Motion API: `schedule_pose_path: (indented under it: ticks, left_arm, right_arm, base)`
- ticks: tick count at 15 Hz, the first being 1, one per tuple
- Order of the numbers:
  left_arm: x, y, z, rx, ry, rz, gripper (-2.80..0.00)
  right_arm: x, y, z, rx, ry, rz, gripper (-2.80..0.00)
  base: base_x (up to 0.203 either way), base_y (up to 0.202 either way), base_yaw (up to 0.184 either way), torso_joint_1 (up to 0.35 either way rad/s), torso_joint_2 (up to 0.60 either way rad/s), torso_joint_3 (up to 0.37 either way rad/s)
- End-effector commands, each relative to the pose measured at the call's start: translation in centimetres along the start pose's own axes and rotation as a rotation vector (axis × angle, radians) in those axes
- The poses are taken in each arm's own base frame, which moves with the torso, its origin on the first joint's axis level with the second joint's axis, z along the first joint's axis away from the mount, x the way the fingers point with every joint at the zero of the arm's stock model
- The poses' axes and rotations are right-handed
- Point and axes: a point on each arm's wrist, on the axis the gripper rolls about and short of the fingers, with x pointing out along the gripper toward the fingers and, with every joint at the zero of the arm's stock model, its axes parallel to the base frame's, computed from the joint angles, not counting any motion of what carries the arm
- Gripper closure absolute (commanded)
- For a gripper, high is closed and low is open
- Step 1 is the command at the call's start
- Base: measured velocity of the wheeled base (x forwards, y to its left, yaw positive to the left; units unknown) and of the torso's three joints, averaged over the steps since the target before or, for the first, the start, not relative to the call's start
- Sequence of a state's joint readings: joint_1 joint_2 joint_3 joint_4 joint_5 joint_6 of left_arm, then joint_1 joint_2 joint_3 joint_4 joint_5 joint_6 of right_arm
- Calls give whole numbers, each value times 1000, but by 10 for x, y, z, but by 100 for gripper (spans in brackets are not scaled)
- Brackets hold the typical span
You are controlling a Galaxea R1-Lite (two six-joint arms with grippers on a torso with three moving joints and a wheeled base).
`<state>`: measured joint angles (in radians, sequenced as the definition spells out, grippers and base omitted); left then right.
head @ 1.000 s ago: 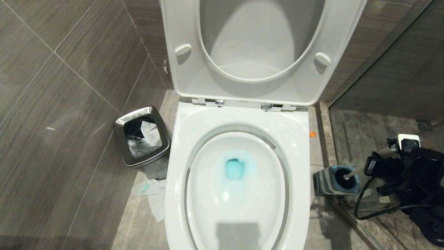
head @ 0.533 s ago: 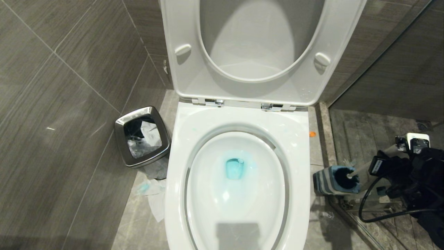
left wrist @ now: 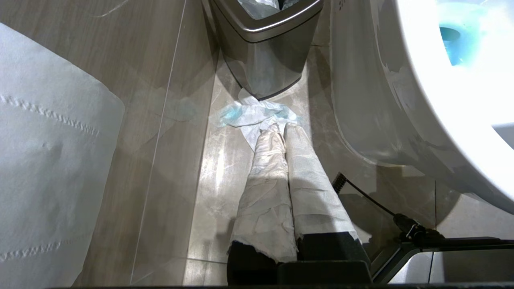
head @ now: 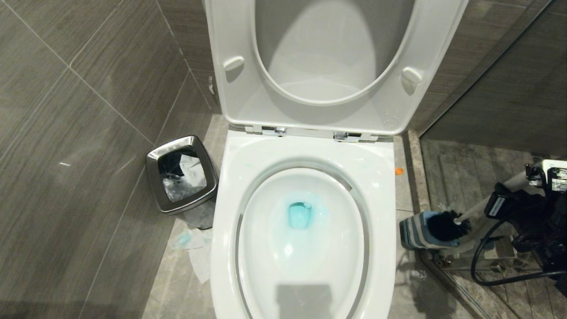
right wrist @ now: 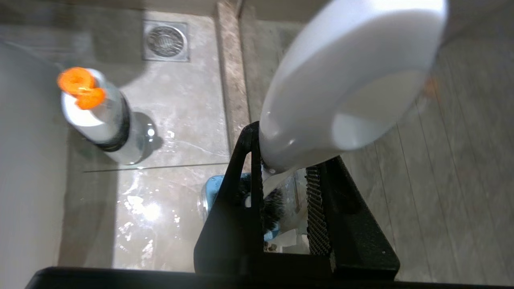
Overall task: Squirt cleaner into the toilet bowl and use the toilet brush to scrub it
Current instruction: Scrub the toilet bowl
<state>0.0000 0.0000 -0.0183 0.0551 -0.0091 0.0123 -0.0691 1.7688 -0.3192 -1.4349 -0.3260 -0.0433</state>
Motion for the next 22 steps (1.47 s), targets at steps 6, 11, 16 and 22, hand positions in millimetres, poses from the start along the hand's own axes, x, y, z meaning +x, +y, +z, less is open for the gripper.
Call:
schedule_pose_path:
  ticks: [6,11,16,22]
  left_arm:
    - [0,0,0,0,0,1,0]
    - [0,0,0,0,0,1,0]
    - [0,0,0,0,0,1,0]
    - [0,0,0,0,0,1,0]
  right_arm:
    - [-26,-9,42,9,-167,25,0]
    - [-29,-6,74,35,-243,59,0]
    - [-28,3,100,109,-240,109,0]
    - [-44,8,179,172,-196,153,0]
  base:
    - [0,0,0,0,0,0]
    - [0,0,0,0,0,0]
    - [0,0,0,0,0,0]
    - [0,0,0,0,0,0]
